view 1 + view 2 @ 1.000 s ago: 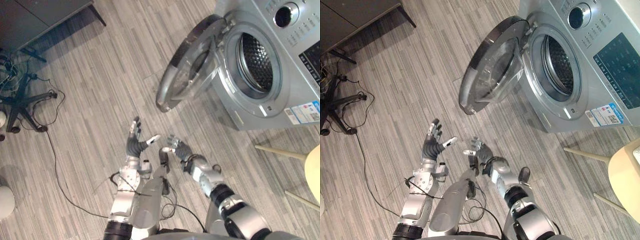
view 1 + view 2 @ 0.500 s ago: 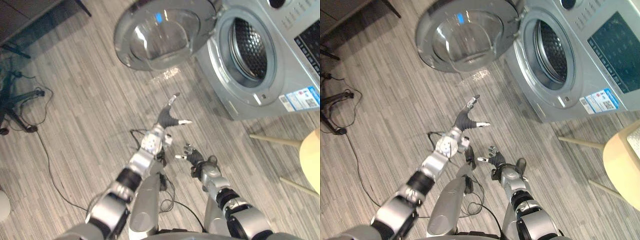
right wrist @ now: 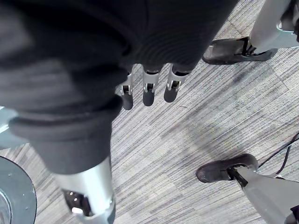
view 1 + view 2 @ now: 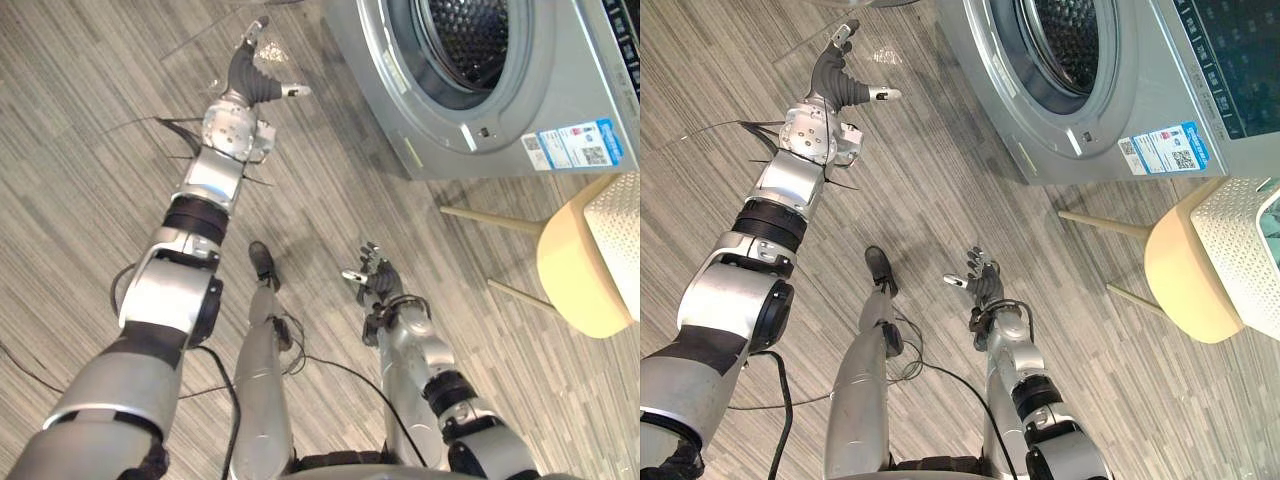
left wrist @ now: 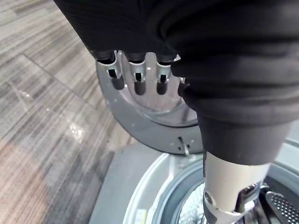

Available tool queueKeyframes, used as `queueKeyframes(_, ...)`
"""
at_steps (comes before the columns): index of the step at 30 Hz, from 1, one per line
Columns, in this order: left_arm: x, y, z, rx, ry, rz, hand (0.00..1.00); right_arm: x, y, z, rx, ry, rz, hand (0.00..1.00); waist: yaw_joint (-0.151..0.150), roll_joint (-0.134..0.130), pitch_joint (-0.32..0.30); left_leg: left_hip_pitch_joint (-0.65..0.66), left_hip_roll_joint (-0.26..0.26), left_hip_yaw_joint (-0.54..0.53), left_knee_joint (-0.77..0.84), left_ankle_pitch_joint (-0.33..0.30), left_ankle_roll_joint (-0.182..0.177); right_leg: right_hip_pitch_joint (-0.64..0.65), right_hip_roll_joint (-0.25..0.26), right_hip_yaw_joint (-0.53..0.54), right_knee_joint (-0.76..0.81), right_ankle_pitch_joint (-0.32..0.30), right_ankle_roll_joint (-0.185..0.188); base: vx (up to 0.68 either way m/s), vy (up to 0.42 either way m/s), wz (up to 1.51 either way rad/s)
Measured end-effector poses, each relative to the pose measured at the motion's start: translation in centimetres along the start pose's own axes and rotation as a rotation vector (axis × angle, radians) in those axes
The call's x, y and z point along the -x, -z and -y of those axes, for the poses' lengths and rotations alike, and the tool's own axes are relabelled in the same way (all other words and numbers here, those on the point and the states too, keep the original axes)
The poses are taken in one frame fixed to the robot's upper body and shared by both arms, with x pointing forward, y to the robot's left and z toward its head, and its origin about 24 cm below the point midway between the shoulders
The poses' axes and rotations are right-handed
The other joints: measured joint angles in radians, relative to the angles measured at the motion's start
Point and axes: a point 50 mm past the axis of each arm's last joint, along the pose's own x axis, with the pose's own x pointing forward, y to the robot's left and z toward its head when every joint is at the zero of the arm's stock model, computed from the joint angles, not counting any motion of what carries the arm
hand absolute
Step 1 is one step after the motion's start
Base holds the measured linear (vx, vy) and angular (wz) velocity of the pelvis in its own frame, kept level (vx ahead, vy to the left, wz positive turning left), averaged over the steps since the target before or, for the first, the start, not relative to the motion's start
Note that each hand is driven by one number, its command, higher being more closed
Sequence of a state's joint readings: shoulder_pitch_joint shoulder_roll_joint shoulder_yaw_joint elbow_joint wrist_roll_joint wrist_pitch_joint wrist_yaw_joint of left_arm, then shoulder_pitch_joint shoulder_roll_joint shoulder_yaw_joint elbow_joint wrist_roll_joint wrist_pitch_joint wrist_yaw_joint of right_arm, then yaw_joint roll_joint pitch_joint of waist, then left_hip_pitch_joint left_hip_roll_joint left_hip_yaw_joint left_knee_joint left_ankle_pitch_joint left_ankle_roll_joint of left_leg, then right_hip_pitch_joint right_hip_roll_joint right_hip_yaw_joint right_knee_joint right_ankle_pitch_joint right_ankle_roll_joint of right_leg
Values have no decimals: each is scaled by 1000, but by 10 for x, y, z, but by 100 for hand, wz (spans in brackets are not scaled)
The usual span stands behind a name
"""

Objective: Pick up the laundry basket with both hands and put the clothes into the washing machine.

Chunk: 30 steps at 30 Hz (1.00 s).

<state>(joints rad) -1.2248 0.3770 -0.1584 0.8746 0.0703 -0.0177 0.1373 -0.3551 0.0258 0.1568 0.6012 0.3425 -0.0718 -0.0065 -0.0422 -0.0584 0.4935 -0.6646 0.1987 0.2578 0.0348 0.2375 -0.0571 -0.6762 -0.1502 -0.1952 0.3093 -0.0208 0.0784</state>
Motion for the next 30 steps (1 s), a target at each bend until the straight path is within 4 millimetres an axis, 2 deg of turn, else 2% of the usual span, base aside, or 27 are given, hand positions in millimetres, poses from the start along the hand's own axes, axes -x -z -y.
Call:
queueKeyframes(3, -1, 2, -8, 37, -46, -11, 0, 1, 2, 1, -4, 9, -6, 0, 2, -1, 0, -1, 1, 3, 2, -2, -2, 0, 0, 0, 0, 0, 0, 59, -22, 0)
queueKeyframes(6, 3, 10, -9, 67, -58, -34, 0, 3, 5, 1, -8, 16, -14, 0, 6, -5, 3, -2, 7, 6, 43, -21, -24, 13, 0, 4, 2, 0, 0, 13, -9, -1)
queueKeyframes(8, 19, 41, 0, 88, -44, -106, 0, 6, 9, 3, -13, 26, -24, 0, 12, -5, 3, -2, 30, 11, 138, -80, -21, 43, 8, 15, 8, -1, 0, 3, -32, -18)
queueKeyframes(9, 24, 50, 5, 93, -35, -128, 0, 7, 11, 5, -15, 30, -29, 0, 16, -5, 3, -2, 38, 14, 168, -98, -20, 51, 11, 19, 11, -1, 0, -4, -23, -33)
queueKeyframes(11, 55, 86, 32, 140, 14, -222, 0, 14, 19, 15, -30, 71, -47, 0, 26, -4, 4, 3, 70, 19, 302, -181, -10, 79, 19, 37, 52, -22, -2, -11, -1, -35)
queueKeyframes(12, 64, 96, 39, 151, 28, -250, 0, 16, 22, 19, -31, 86, -56, 0, 27, -4, 4, 7, 79, 22, 339, -204, -6, 89, 21, 42, 64, -33, 0, -17, 21, -37)
queueKeyframes(14, 116, 139, 76, 232, 95, -413, 0, 31, 37, 40, -23, 164, -107, 0, 31, -1, 6, 57, 117, 54, 481, -306, 7, 142, 35, 89, 120, -68, 7, -33, 81, -51)
queueKeyframes(15, 132, 150, 83, 258, 105, -463, 0, 35, 40, 47, -24, 187, -117, 0, 31, 0, 6, 81, 126, 67, 510, -329, 10, 159, 40, 107, 129, -76, 11, -49, 128, -82)
queueKeyframes(16, 164, 168, 99, 310, 133, -556, 0, 43, 43, 59, -10, 230, -134, 0, 30, 4, 6, 130, 146, 105, 565, -377, 14, 185, 50, 154, 147, -83, 20, -40, 103, -82)
queueKeyframes(17, 180, 175, 107, 338, 146, -599, 0, 47, 43, 66, -1, 252, -135, 0, 31, 9, 3, 150, 158, 125, 586, -399, 14, 194, 58, 179, 150, -84, 21, -68, 153, -119)
queueKeyframes(18, 208, 184, 119, 383, 160, -672, 0, 54, 39, 80, 18, 299, -123, 0, 29, 19, 0, 190, 181, 172, 621, -442, 16, 206, 70, 226, 148, -78, 31, -93, 180, -116)
queueKeyframes(19, 227, 189, 124, 409, 160, -713, 0, 59, 35, 88, 33, 336, -107, 0, 29, 26, -4, 217, 196, 210, 641, -467, 24, 209, 71, 243, 140, -76, 32, -102, 174, -125)
queueKeyframes(20, 243, 192, 129, 427, 165, -744, 0, 65, 29, 99, 37, 381, -83, 0, 24, 32, -6, 247, 205, 247, 645, -496, 29, 214, 40, 199, 119, -85, 13, -88, 212, -127)
queueKeyframes(21, 262, 194, 130, 449, 163, -773, 0, 72, 25, 112, 32, 451, -62, 0, 25, 35, -5, 310, 212, 312, 614, -506, 29, 250, -26, 88, 87, -73, -30, -34, 155, -145)
queueKeyframes(22, 281, 196, 131, 480, 151, -803, 0, 79, 23, 125, 15, 534, -53, 0, 33, 35, -5, 385, 220, 378, 596, -513, 26, 283, -100, -68, 87, -61, -84, -8, 141, -130)
queueKeyframes(24, 300, 200, 130, 510, 132, -853, 0, 92, 17, 141, 3, 634, -21, 0, 30, 53, -29, 432, 229, 415, 584, -526, 10, 323, -162, -208, 90, -68, -110, 28, 16, -83)
queueKeyframes(25, 317, 206, 128, 516, 120, -904, 0, 107, 12, 157, -2, 735, 7, 0, 24, 71, -84, 439, 232, 427, 578, -537, -14, 331, -176, -271, 69, -45, -136, 107, -34, -61)
queueKeyframes(26, 320, 207, 127, 515, 119, -913, 0, 111, 8, 162, -1, 766, 27, 0, 22, 77, -96, 446, 228, 424, 573, -539, -23, 338, -175, -274, 58, -28, -136, 142, -57, -56)
queueKeyframes(28, 328, 210, 131, 509, 133, -951, 0, 124, -21, 175, -4, 869, 160, 0, 0, 103, -135, 479, 213, 402, 549, -527, -43, 363, -170, -273, 33, 19, -82, 114, -51, -43)
queueKeyframes(30, 329, 210, 137, 515, 150, -966, 0, 133, -44, 179, 8, 920, 267, 0, -11, 111, -165, 522, 217, 428, 524, -513, -56, 374, -158, -272, 30, 27, -36, 184, -69, -42)
